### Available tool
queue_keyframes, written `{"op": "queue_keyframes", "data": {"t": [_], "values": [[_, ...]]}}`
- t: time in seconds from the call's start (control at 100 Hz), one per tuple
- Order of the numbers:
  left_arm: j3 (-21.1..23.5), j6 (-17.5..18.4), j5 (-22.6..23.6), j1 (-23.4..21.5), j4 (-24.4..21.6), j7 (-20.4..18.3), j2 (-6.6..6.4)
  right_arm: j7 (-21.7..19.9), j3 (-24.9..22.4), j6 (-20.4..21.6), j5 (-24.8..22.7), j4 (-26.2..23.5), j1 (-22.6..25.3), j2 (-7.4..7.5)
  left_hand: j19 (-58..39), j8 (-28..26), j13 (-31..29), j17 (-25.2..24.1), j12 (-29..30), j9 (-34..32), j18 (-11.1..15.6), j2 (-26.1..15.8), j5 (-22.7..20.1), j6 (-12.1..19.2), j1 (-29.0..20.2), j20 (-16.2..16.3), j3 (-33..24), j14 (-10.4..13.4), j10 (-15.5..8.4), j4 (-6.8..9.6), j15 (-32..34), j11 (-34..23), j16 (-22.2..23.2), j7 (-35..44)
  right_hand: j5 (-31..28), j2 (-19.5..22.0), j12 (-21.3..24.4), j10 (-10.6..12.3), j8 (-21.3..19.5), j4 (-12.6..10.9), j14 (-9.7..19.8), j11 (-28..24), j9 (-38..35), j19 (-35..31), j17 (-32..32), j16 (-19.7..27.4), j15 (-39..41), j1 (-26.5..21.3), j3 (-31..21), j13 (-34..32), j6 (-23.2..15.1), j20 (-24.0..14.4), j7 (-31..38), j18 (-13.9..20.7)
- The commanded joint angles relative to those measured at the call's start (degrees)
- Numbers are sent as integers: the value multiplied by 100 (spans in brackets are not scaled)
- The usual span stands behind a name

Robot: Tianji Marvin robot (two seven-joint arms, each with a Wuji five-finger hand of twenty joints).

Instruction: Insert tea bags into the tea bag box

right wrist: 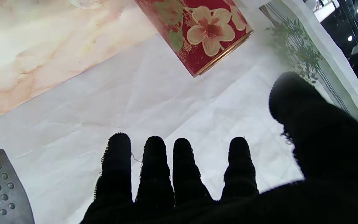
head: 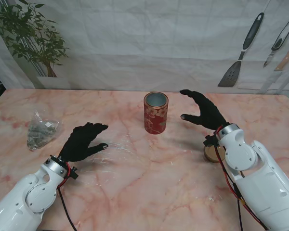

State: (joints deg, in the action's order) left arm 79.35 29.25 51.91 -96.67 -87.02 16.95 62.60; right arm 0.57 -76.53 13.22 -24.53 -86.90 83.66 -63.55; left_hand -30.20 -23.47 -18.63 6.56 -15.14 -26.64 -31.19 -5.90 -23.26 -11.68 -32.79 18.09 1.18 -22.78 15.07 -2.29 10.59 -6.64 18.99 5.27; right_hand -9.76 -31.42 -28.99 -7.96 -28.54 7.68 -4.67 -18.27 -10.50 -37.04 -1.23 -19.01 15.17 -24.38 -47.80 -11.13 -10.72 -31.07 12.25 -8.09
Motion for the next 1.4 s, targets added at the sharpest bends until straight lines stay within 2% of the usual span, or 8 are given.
{"op": "queue_keyframes", "data": {"t": [0.0,0.49,0.67,0.93,1.02,1.08,1.14,1.39], "values": [[14,1,17,-12,-79,-72,-14,-61,-12,111,15,-63,268,-49,-17,9,41,-23,-31,-1,-19,-237,101,32,101,71,92,-22,-2,66,-34,60,43,27,195,-178,-32,-5,-76,-119,174,153,252,235,89,90,-167,-22,67,210,39,27,-66,248],[24,-89,255,-4,-258,-80,-50,425,-215,754,265,-174,1102,-147,-93,2,114,76,-36,73,126,-221,48,-59,108,87,93,-110,245,66,-4,75,54,30,115,-167,-16,-15,-32,-124,175,301,223,568,54,158,-352,-234,177,252,141,-152,12,262],[53,-189,490,67,-294,-86,-91,534,-233,855,281,-124,1225,-168,-510,-13,223,127,-53,175,236,-195,-3,-146,156,341,93,-340,364,72,59,89,85,32,128,-160,-22,-14,-17,-129,178,286,230,601,48,155,-360,-268,199,250,155,-202,35,272],[116,-480,850,165,-375,3,-136,603,-235,958,339,-59,1340,-187,-1371,-70,246,-6,-201,262,314,-112,-90,-276,272,1502,82,-345,477,80,277,42,384,47,141,-123,-16,-9,9,-134,176,290,225,640,32,149,-368,-298,254,237,160,-273,68,265],[169,-623,1012,180,-436,-54,-166,620,-231,996,404,-26,1359,-197,-1880,-86,386,-3,-328,405,511,-90,-89,-343,310,2345,80,-385,611,80,550,27,855,30,144,-110,-18,-7,18,-138,181,283,229,653,33,147,-372,-307,267,242,165,-294,79,275],[233,-700,1140,179,-501,-159,-195,610,-237,1001,429,-18,1372,-197,-2561,-98,509,134,-517,528,862,-110,-59,-411,340,3348,81,-425,732,80,941,-12,1696,9,142,-103,-21,-11,23,-138,178,275,224,657,29,143,-368,-302,281,237,165,-308,86,261],[316,-751,1238,172,-570,-310,-221,611,-244,1006,443,-11,1384,-199,-3046,-101,549,253,-725,613,1175,-121,-27,-442,373,3897,84,-435,758,78,1246,-74,2335,-10,150,-91,-24,-7,30,-140,176,268,227,662,27,139,-364,-307,290,232,168,-322,90,271],[655,-1079,1524,60,-805,-684,-272,651,-245,1014,500,19,1428,-215,-3204,-102,505,303,-953,551,1200,-97,-11,-468,359,4059,83,-456,748,74,1340,-169,2637,-20,156,-71,-28,-6,57,-146,172,254,228,690,22,129,-357,-309,321,230,178,-377,116,269]]}}
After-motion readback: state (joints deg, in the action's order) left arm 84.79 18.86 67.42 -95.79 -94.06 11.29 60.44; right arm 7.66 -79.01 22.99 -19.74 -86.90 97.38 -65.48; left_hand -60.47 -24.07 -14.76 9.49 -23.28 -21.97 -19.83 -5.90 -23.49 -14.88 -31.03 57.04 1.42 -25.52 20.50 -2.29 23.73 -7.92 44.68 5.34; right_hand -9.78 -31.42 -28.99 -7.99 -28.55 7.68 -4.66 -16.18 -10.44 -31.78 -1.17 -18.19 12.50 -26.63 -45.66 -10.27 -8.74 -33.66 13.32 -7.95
